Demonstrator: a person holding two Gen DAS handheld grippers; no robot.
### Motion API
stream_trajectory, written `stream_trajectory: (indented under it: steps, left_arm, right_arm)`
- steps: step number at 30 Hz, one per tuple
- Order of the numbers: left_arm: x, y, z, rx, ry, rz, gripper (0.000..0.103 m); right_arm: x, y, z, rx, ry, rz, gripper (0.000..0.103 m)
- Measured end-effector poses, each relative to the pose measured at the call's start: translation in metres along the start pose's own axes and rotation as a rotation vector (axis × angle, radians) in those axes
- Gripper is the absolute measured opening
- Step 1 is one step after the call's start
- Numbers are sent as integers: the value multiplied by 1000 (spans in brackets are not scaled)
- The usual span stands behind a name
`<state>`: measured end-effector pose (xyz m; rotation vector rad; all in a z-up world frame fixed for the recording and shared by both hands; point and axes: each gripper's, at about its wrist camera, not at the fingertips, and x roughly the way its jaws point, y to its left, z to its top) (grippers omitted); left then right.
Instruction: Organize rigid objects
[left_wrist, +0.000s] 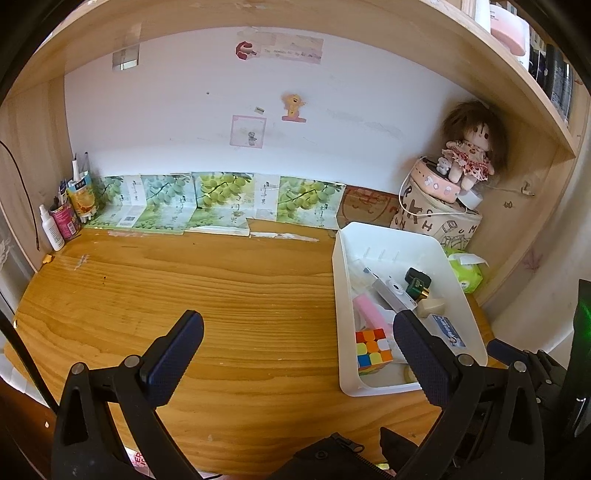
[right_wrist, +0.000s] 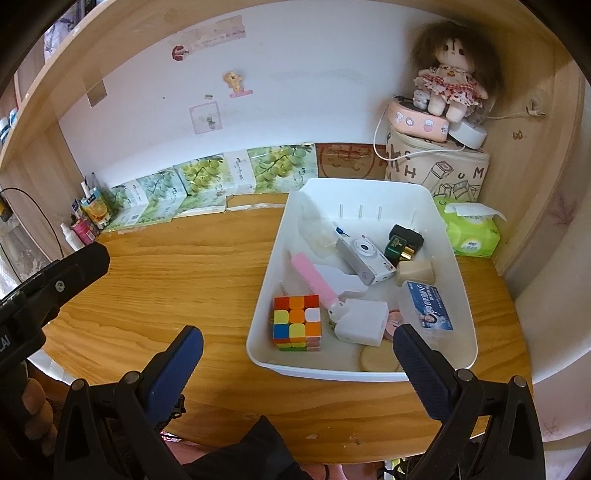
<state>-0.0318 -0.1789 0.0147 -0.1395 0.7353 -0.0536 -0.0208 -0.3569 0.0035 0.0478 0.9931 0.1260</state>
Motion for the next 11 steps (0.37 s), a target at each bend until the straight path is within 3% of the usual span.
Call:
stream_trajectory:
  steps: [11]
  left_arm:
    - [8,-12,2,4,11,-6,102]
  right_arm:
    - [8,-10,2,-3,37,-12,103]
